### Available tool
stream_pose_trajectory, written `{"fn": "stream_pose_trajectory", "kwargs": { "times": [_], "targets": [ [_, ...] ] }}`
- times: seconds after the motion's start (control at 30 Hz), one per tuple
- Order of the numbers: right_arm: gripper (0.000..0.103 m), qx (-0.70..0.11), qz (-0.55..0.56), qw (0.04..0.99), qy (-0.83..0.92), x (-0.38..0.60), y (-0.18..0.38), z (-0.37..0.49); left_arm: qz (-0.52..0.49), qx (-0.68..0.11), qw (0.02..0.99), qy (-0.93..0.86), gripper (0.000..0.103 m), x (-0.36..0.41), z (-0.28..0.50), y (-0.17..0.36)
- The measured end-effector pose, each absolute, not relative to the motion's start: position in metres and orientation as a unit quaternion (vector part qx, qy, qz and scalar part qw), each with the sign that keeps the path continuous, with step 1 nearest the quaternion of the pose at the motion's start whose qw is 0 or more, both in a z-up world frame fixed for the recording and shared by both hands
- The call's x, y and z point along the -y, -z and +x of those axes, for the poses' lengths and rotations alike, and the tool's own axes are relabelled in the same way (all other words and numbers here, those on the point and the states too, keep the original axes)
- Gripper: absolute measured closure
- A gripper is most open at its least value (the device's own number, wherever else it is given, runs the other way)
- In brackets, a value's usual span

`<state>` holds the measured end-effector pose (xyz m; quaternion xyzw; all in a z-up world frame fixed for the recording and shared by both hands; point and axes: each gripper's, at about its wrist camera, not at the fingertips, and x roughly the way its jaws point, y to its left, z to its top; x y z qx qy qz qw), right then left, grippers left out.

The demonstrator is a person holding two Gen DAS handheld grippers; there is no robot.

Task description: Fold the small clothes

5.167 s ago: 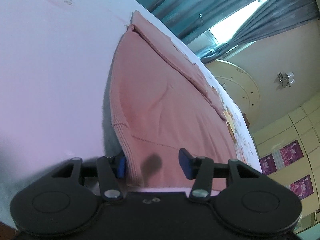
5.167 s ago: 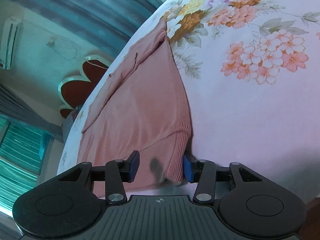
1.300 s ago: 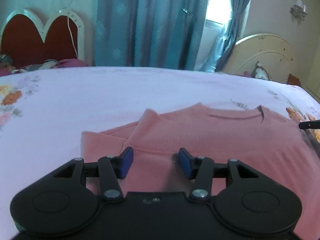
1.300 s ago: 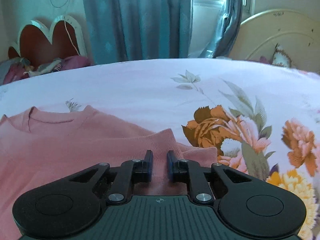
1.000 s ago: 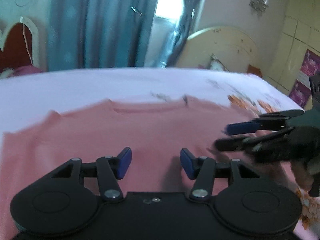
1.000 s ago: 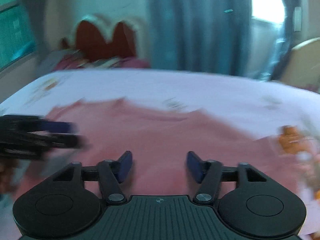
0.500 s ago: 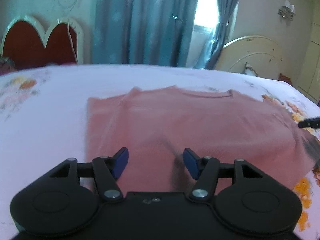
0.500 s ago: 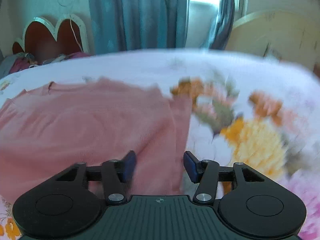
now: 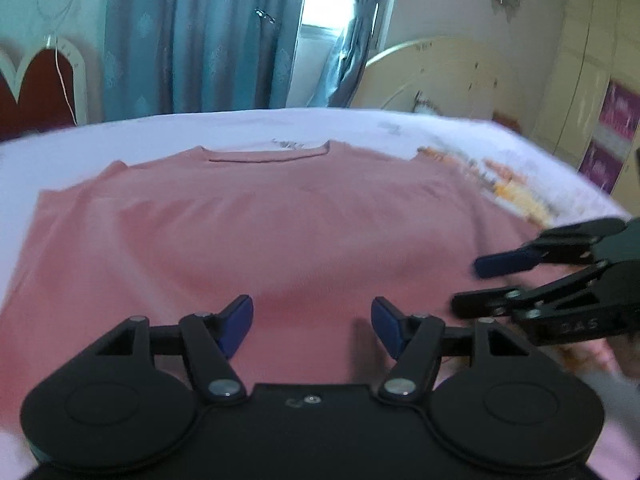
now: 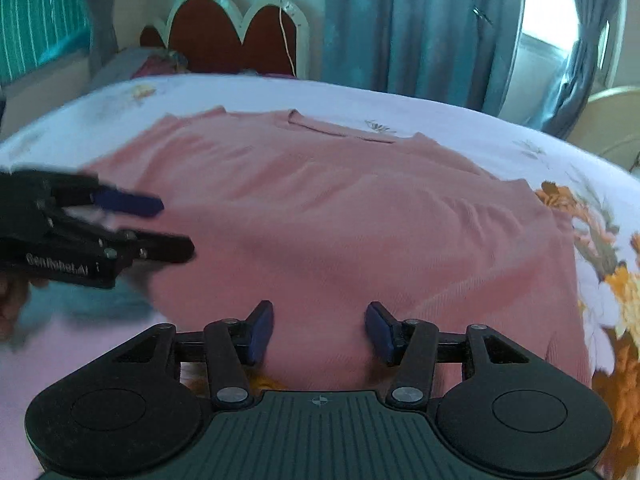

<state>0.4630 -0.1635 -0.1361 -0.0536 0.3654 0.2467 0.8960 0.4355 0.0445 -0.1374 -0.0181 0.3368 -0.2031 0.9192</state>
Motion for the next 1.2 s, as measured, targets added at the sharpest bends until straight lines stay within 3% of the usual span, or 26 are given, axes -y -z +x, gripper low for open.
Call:
{"fn": "stream_pose_trajectory", "kwargs": {
  "times": [0.2,0.3,0.43,0.67,0.77,0.83,1.03,1.2],
  "targets": [
    [0.051,-0.382,-0.073,0.886,-0.254,0.157,0.137,0.455,-0.010,-0.337,0.923,0.186,0.038,-0.058,0.424,0.137],
    [0.051,-0.375,-0.083,0.906,-0.179,0.203,0.140,0.445,0.006,-0.348,0.928,0.134,0.038,-0.100,0.413,0.144],
    [0.051,-0.406,-0.008,0.906,-0.118,0.279,0.146,0.446,-0.017,-0.345,0.933,0.103,0.040,-0.150,0.392,0.146],
    [0.051,-0.396,-0.013,0.914,-0.092,0.279,0.136,0.447,-0.012,-0.350,0.934,0.070,0.039,-0.147,0.391,0.142],
    [0.060,-0.409,-0.027,0.908,-0.083,0.280,0.142,0.442,-0.028,-0.355,0.933,0.056,0.040,-0.154,0.388,0.141],
    [0.073,-0.417,-0.028,0.904,-0.088,0.280,0.139,0.444,-0.034,-0.355,0.933,0.052,0.040,-0.159,0.386,0.141],
    [0.074,-0.395,-0.011,0.915,-0.077,0.286,0.129,0.442,-0.059,-0.354,0.933,0.038,0.039,-0.169,0.383,0.138],
    [0.074,-0.411,-0.077,0.905,-0.073,0.269,0.143,0.439,-0.041,-0.360,0.931,0.033,0.039,-0.163,0.385,0.144]
  ]
}}
